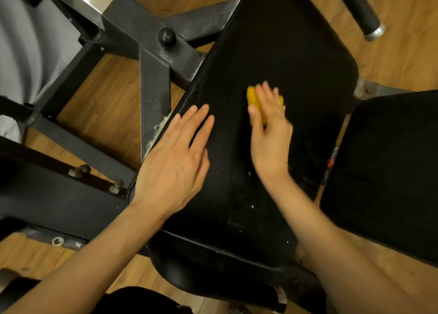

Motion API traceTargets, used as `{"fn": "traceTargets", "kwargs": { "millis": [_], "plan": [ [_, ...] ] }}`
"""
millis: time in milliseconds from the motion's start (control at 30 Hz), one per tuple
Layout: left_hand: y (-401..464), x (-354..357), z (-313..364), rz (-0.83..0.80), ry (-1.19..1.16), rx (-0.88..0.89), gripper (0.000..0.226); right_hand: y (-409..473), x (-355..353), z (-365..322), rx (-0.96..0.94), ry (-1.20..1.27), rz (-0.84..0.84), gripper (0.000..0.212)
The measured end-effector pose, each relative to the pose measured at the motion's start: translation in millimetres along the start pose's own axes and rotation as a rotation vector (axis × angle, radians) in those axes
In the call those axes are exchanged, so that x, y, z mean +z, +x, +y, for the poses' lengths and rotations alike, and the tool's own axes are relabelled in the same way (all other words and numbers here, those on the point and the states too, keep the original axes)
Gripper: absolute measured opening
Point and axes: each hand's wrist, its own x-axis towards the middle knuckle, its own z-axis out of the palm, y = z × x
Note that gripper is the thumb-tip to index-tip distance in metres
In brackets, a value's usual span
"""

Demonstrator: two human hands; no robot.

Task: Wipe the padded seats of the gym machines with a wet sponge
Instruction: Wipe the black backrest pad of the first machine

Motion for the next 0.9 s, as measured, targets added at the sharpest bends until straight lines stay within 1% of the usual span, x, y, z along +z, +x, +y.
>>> {"fn": "traceTargets", "kwargs": {
  "millis": [100, 167, 233, 300, 367, 433, 500, 567, 633, 700, 767, 833, 900],
  "plan": [
    [-1, 1, 0, -0.002, 0.006, 0.006, 0.054, -84, -11, 10, -0.112, -0.024, -0.121, 0.044],
    [-2, 2, 1, 0.006, 0.005, 0.011, 0.054, -78, -18, 22, -0.159, -0.046, -0.156, 0.043],
    [-3, 1, 1, 0.001, 0.02, 0.01, 0.054, -33, -17, 28, -0.082, -0.045, -0.097, 0.041],
    [-3, 2, 1, -0.003, 0.035, 0.004, 0.054, 13, -16, 30, 0.039, 0.015, 0.046, 0.04],
    [-2, 2, 1, -0.001, 0.034, 0.012, 0.054, 12, -13, 28, 0.106, 0.052, 0.127, 0.04],
    [-2, 3, 0, 0.005, 0.021, 0.012, 0.054, -34, -14, 27, 0.065, 0.04, 0.095, 0.04],
    [-2, 5, -1, 0.013, 0.016, 0.015, 0.054, -85, -19, 30, -0.008, 0.033, 0.003, 0.041],
    [-2, 6, -1, 0.021, 0.009, 0.028, 0.053, -91, -25, 40, -0.047, 0.003, -0.04, 0.04],
    [-3, 6, -1, 0.027, -0.001, 0.036, 0.053, -53, -29, 48, -0.013, -0.028, -0.001, 0.039],
    [-3, 6, -1, 0.039, -0.013, 0.031, 0.053, -5, -32, 54, 0.108, -0.064, 0.103, 0.039],
    [-4, 6, -1, 0.054, -0.029, 0.032, 0.054, 17, -37, 57, 0.18, -0.011, 0.186, 0.039],
    [-4, 7, -1, 0.061, -0.036, 0.038, 0.054, -4, -36, 53, 0.154, 0.012, 0.201, 0.039],
    [-3, 9, -2, 0.066, -0.031, 0.043, 0.054, -56, -34, 52, 0.063, -0.039, 0.137, 0.04]
  ]
}}
